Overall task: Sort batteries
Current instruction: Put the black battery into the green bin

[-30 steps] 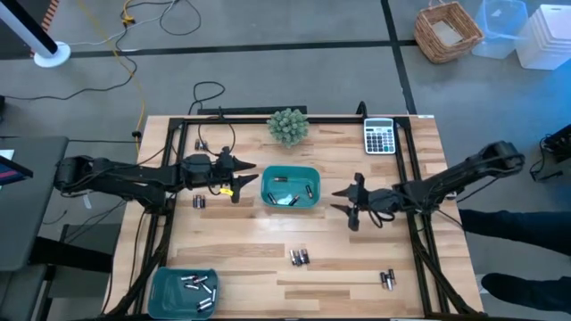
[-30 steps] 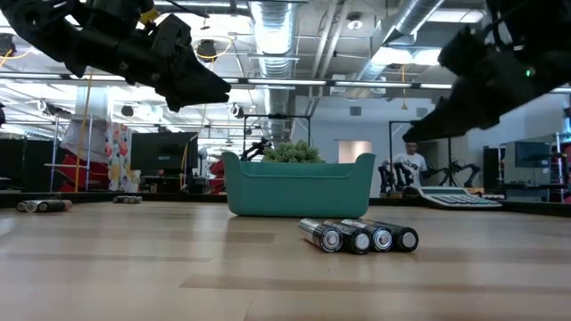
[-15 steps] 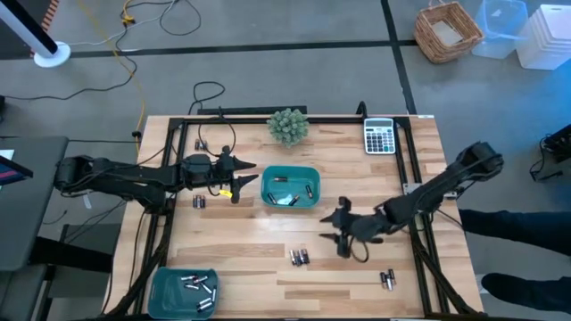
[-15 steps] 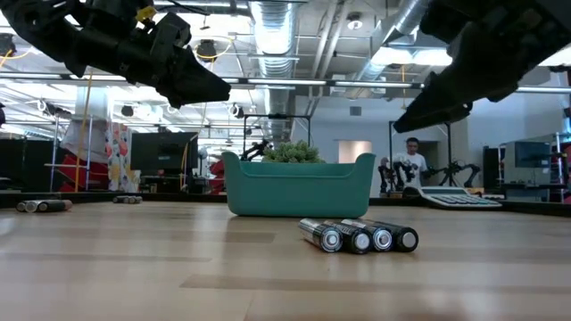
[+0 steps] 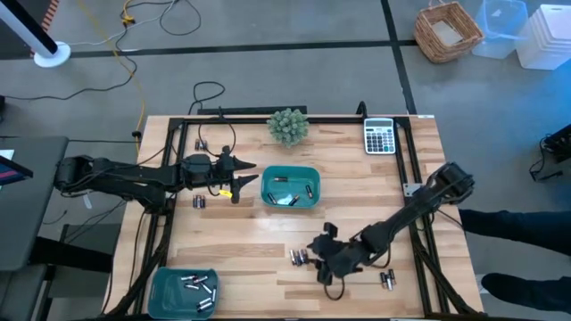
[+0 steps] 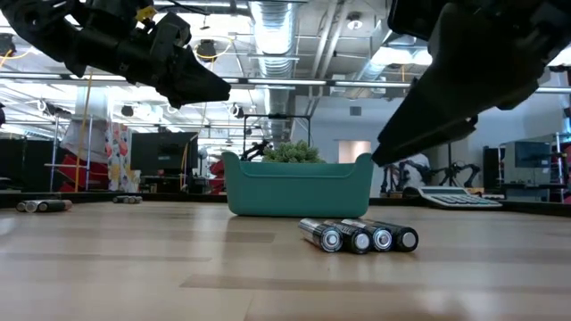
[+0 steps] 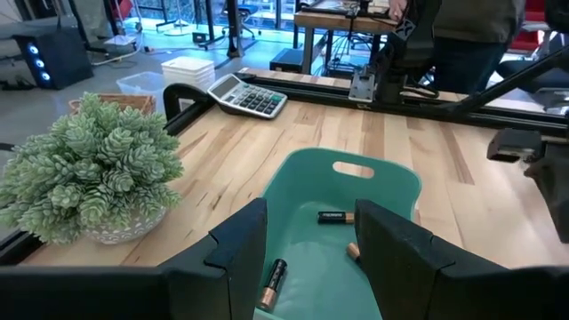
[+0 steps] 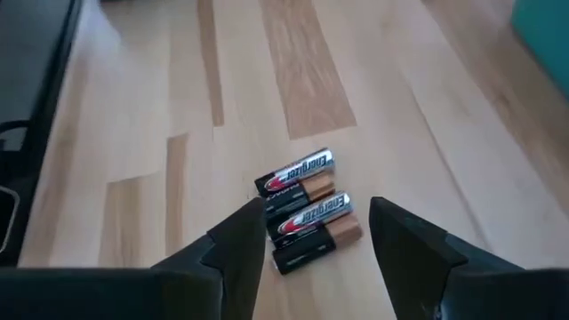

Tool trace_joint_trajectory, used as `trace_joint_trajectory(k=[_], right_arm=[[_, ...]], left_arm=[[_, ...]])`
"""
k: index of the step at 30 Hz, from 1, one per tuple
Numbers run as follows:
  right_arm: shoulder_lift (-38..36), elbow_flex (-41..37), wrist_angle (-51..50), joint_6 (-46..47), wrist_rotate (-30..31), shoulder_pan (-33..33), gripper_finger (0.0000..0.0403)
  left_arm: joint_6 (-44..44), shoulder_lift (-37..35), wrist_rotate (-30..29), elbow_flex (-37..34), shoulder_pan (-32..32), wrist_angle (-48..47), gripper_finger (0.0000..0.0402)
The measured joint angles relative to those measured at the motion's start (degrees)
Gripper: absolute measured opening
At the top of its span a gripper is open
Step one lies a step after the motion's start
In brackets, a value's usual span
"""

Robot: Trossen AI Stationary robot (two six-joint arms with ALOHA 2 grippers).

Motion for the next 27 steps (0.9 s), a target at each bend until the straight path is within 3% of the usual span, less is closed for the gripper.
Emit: trace_joint_trajectory(k=[11,22,27], right_arm=[[5.7,5.5,-9.8,9.5,5.4,2.9,0.0211],[5.8,5.6,-10.4,13.8,6.8,3.6,0.0212],[5.8,5.6,-10.6,16.4,11.3,5.3,0.0213]], left_arm=[[-0.5,0.0,1.5,0.0,0.0,-0.3,0.0165],[-0.6,0.0,2.3,0.0,0.0,-0.2,0.0165],[-0.5,0.0,2.3,0.0,0.0,-0.2,0.0165]])
